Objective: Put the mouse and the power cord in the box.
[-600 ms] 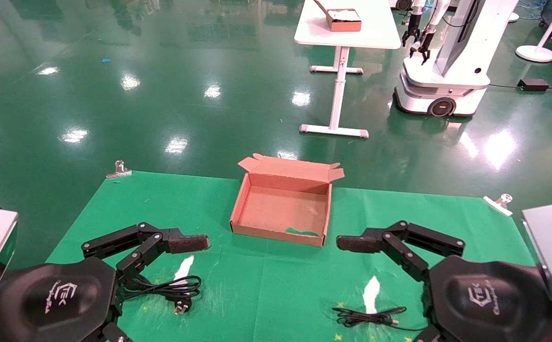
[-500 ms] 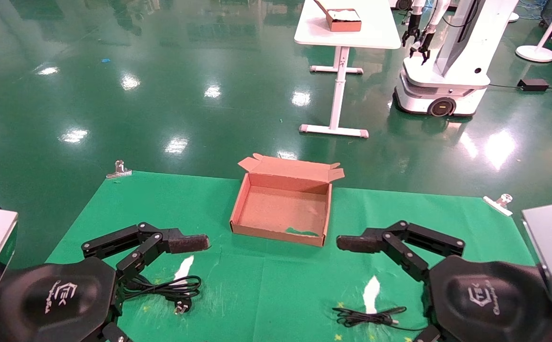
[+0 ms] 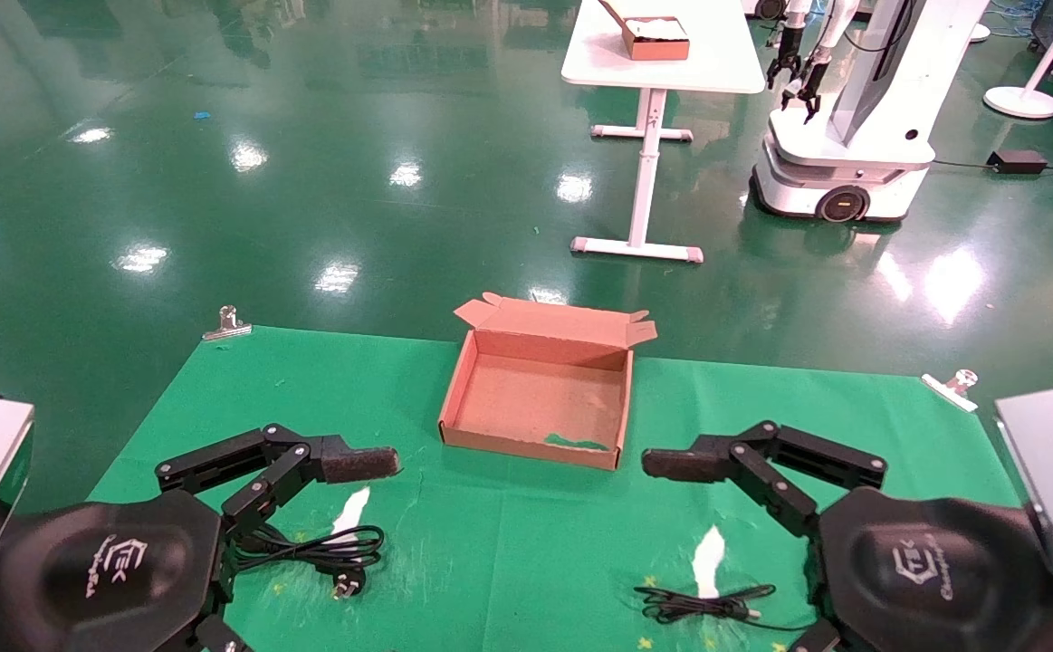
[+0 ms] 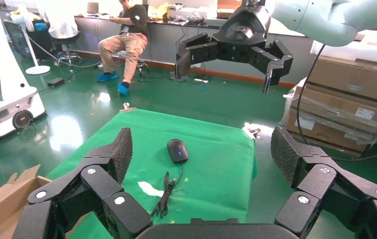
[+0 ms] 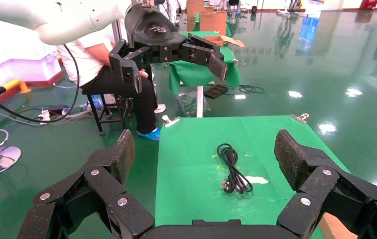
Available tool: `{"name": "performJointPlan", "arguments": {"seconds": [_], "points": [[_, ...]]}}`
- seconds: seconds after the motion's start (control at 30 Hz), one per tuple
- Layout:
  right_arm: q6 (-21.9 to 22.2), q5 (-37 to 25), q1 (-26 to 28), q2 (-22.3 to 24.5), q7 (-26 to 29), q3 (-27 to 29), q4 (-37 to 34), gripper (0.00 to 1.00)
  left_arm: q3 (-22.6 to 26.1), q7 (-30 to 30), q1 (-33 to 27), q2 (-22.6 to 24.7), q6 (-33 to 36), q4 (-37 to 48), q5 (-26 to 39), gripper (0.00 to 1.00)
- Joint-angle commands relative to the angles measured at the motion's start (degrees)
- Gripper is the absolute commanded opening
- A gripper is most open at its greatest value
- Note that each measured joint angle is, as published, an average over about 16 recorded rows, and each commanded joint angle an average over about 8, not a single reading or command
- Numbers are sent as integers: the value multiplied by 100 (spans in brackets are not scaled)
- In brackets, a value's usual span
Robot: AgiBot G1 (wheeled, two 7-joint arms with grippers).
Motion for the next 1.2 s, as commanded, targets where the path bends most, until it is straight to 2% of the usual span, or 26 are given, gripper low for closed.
{"name": "performJointPlan", "arguments": {"seconds": [0.03, 0.2, 0.33, 0.5, 0.7, 0.9, 1.2], "points": [[-6, 0, -7, 8, 7, 0, 24, 100, -10, 9, 9, -29, 31, -30, 25, 100], [-262, -656, 158, 149, -314, -263, -300, 100, 680, 292, -682, 8, 315, -18, 1188, 100], [-364, -1445, 491, 79, -801, -679, -869, 100, 1400, 667, -1323, 293, 335, 451, 2182, 100], [-206, -2688, 1145, -334, -1544, -1297, -1836, 100, 2143, 1375, -2062, 931, 199, 1759, 3362, 100], [205, -4112, 1923, -1135, -2470, -1914, -3057, 100, 2648, 2353, -2734, 1739, -497, 3580, 4580, 100], [634, -4961, 2429, -1944, -3338, -2345, -4212, 100, 2880, 3069, -3000, 2291, -1323, 4868, 5214, 100], [1239, -5301, 2840, -2774, -4305, -2519, -5614, 100, 2924, 3830, -3152, 2713, -1881, 6103, 5353, 100]]}}
